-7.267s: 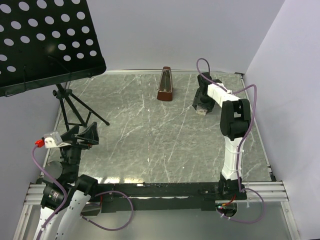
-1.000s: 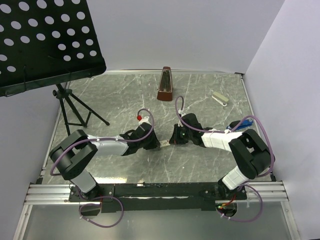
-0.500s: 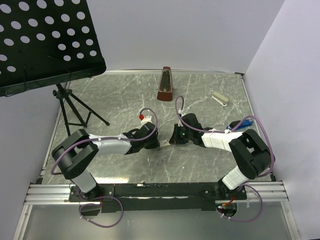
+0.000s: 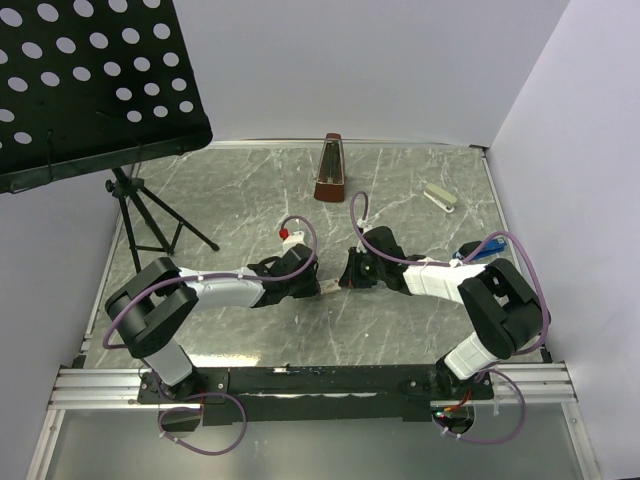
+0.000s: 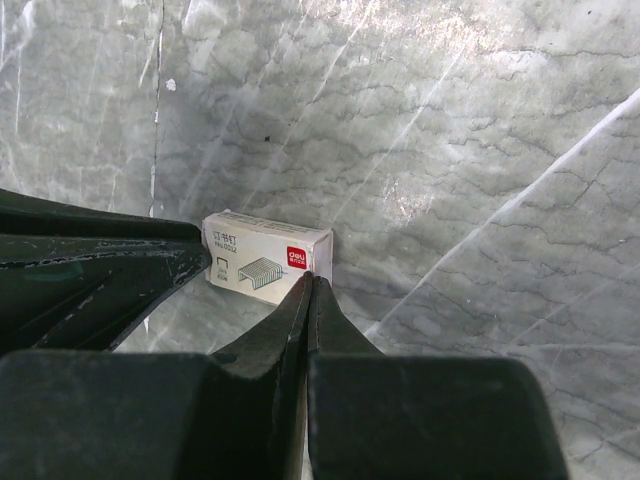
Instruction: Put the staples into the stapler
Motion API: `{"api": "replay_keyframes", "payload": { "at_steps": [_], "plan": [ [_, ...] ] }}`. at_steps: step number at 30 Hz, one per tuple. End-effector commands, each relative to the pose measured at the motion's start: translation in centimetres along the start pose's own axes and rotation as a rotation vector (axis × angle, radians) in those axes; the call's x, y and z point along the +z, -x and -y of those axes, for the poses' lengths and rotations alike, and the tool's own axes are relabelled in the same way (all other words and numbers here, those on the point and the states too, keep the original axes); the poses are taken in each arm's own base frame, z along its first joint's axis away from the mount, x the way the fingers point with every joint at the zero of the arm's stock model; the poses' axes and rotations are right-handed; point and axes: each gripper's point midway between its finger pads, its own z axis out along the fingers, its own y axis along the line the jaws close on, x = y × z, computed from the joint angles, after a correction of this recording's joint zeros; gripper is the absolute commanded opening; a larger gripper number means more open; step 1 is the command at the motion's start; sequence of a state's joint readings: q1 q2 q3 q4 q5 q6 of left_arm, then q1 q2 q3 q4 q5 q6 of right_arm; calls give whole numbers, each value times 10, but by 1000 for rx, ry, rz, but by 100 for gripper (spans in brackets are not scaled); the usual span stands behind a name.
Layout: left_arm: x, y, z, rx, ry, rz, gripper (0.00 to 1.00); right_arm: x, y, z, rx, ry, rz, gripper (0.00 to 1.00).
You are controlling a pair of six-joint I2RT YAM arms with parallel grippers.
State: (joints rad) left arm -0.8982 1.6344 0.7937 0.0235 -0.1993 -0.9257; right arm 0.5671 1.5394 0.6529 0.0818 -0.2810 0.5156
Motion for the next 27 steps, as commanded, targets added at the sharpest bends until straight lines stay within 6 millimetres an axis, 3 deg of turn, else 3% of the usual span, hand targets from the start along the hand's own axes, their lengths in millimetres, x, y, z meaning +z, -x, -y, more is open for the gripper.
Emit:
{"api": "replay_keyframes", "payload": {
  "at_steps": [1,8,17,27],
  "plan": [
    [0,6,17,2,-35,6,20,-5,10,-12,-20,30,40,1],
    [2,8,20,4,-30,5,21,-3,9,-18,-29,39,31,2],
    [1,4,2,9,37,5,18,-4,9,-16,-14,23,41,5],
    [-5,4,6,-13,3,11,20,-8,12,-20,15,49,77,34]
  ]
}}
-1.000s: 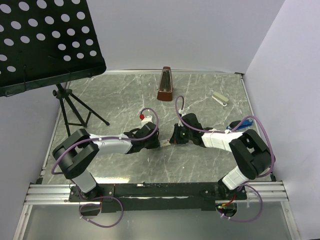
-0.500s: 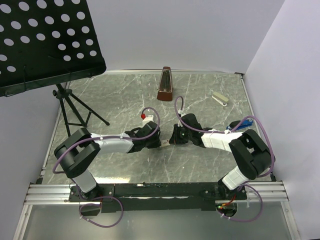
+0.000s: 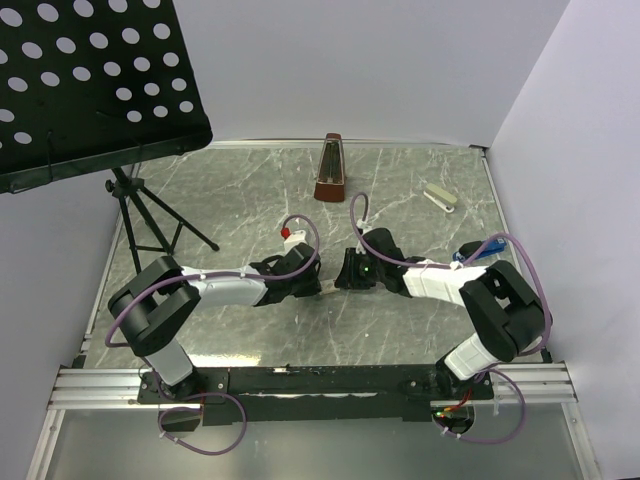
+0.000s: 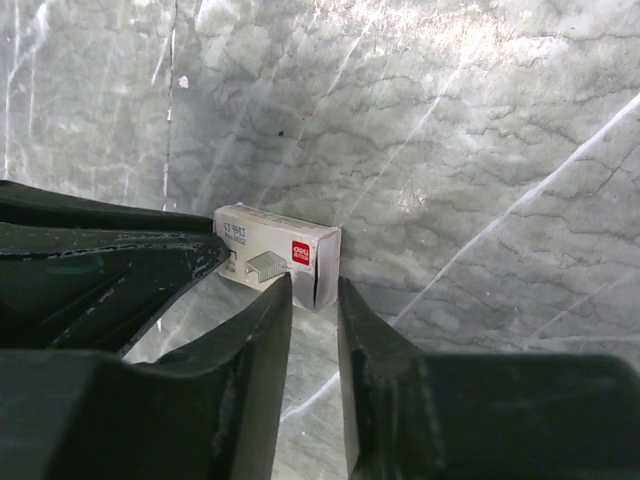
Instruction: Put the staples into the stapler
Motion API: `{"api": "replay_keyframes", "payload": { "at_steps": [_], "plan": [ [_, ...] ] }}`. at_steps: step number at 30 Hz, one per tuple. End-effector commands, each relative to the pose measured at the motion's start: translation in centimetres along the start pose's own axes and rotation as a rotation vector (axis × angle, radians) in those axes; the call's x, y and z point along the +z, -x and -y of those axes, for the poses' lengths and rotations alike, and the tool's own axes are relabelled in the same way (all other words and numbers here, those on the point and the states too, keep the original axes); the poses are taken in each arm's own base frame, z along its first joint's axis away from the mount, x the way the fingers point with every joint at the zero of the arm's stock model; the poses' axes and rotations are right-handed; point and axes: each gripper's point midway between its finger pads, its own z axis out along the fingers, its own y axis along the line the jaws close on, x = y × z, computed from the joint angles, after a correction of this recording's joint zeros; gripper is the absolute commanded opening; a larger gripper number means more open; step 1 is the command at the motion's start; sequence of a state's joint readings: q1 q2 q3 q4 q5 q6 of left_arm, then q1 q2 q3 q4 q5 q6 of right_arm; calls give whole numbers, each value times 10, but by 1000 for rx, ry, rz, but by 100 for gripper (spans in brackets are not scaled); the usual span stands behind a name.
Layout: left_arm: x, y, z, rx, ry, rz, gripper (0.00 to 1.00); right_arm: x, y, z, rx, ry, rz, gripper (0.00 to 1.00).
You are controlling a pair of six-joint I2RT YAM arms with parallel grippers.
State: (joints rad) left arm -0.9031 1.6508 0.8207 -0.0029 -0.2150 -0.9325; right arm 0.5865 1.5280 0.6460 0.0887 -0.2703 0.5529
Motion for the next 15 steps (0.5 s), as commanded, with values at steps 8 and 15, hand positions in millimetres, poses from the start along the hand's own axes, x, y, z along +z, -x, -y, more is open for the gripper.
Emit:
{"api": "replay_keyframes", "payload": {
  "at_steps": [8,15],
  "plan": [
    [-14,4,14,-58,-80,19,26,-6,16,-17,28,81,91,39],
    [-16,5,15,-89,-113,20,30,0,13,-24,60,133,74,38]
  ]
}}
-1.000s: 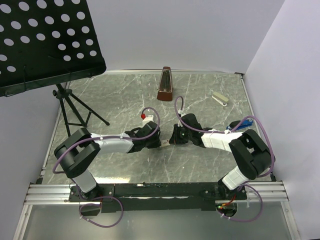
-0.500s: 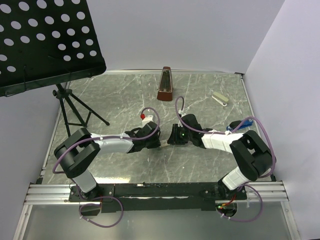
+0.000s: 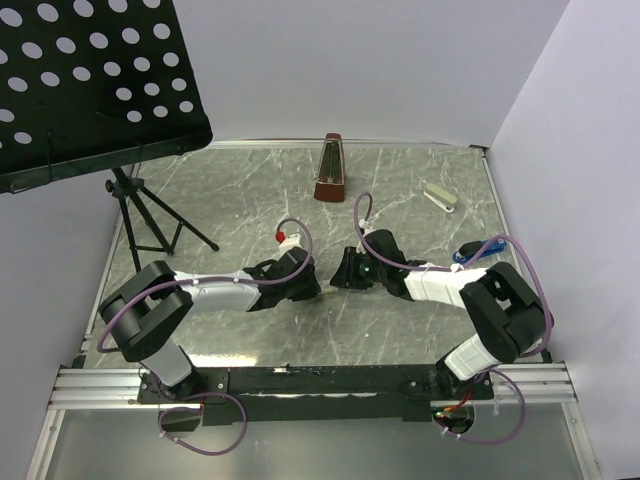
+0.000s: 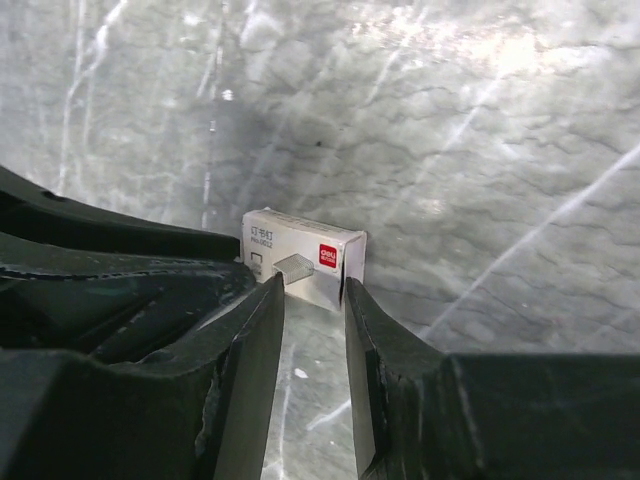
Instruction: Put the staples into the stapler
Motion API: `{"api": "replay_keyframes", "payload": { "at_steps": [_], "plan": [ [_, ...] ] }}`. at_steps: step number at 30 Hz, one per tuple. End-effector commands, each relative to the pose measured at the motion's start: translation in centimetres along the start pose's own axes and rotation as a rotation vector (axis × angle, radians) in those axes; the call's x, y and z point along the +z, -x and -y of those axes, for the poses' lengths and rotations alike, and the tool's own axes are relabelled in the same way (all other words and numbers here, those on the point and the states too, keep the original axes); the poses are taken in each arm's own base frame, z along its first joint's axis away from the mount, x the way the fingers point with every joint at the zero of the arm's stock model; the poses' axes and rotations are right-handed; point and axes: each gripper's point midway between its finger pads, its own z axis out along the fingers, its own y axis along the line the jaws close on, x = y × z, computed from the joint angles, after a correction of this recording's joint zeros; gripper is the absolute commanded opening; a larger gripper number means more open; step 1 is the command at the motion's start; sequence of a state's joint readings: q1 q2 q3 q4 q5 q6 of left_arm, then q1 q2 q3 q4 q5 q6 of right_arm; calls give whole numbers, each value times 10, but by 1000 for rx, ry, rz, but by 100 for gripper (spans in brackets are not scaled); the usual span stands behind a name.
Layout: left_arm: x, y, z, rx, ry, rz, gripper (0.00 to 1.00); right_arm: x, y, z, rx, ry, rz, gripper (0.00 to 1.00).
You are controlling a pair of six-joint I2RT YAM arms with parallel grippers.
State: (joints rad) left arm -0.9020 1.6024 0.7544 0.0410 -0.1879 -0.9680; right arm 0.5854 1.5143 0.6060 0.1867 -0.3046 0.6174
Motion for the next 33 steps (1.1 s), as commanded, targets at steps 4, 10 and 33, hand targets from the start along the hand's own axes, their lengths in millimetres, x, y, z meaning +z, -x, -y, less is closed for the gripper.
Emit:
{"api": "replay_keyframes", "payload": {
  "at_steps": [4,10,33],
  "plan": [
    [-4,9,16,-59,-82,18,31,6,6,-9,22,62,24,37],
    [1,5,10,-75,-73,2,31,13,2,-9,29,77,6,35],
    [7,-5,0,-94,-70,-34,42,22,-9,-14,33,177,-45,0]
  ]
}}
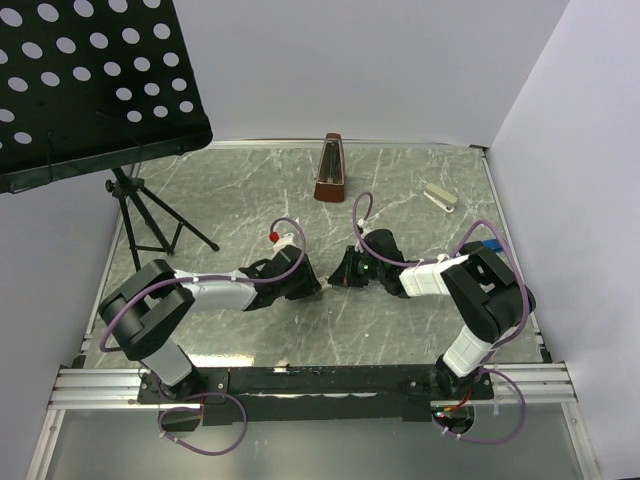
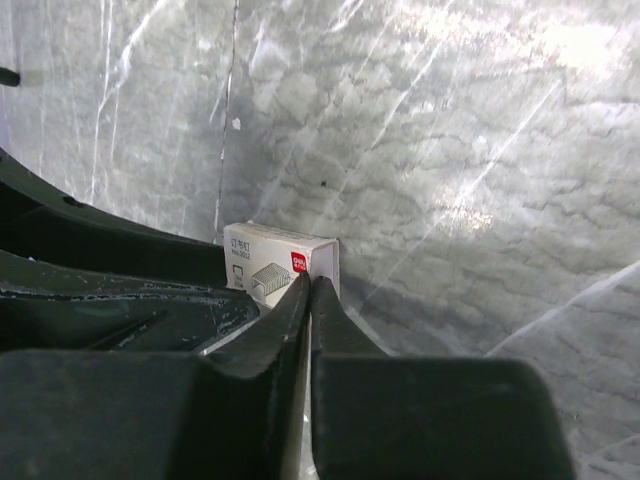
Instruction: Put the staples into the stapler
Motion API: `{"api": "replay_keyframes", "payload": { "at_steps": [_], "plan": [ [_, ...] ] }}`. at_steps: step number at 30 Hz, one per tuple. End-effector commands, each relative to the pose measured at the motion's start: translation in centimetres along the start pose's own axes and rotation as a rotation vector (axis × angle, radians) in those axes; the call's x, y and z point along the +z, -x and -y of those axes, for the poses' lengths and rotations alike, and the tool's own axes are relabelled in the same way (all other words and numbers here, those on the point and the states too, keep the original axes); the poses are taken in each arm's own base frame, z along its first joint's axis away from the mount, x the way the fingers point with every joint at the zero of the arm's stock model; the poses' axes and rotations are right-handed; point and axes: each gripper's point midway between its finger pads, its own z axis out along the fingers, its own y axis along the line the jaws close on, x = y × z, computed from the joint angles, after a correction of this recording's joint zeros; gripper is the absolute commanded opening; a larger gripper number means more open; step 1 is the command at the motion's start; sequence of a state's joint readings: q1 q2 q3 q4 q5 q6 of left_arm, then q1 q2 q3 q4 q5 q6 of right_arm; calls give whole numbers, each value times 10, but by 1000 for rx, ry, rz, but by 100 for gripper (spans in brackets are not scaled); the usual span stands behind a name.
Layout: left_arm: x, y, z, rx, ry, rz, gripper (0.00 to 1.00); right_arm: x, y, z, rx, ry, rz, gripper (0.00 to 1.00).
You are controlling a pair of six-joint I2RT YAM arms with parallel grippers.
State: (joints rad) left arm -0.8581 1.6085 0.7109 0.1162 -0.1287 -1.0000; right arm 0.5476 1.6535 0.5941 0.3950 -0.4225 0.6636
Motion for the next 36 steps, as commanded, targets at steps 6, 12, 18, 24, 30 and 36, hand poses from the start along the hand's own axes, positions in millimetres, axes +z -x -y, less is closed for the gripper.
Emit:
{"api": "replay_keyframes", "payload": {
  "at_steps": [6,12,18,24,30,36],
  "plan": [
    [-4,0,-5,-47,-18,5,46,-4,-9,-9,-48,34,-24,0],
    [-7,8,-4,-37,-5,23,47,-7,-5,-8,-60,12,-3,0],
    [-13,15,-10,-12,42,49,38,-9,-3,-6,-70,-8,7,0],
    [-17,21,-13,19,73,67,33,-8,-3,-7,-85,-26,9,0],
    [-18,21,-11,33,65,62,30,-8,-3,-7,-91,-34,11,0],
    [-16,17,-13,56,92,41,29,-8,-1,-9,-102,-46,17,0]
  ]
}}
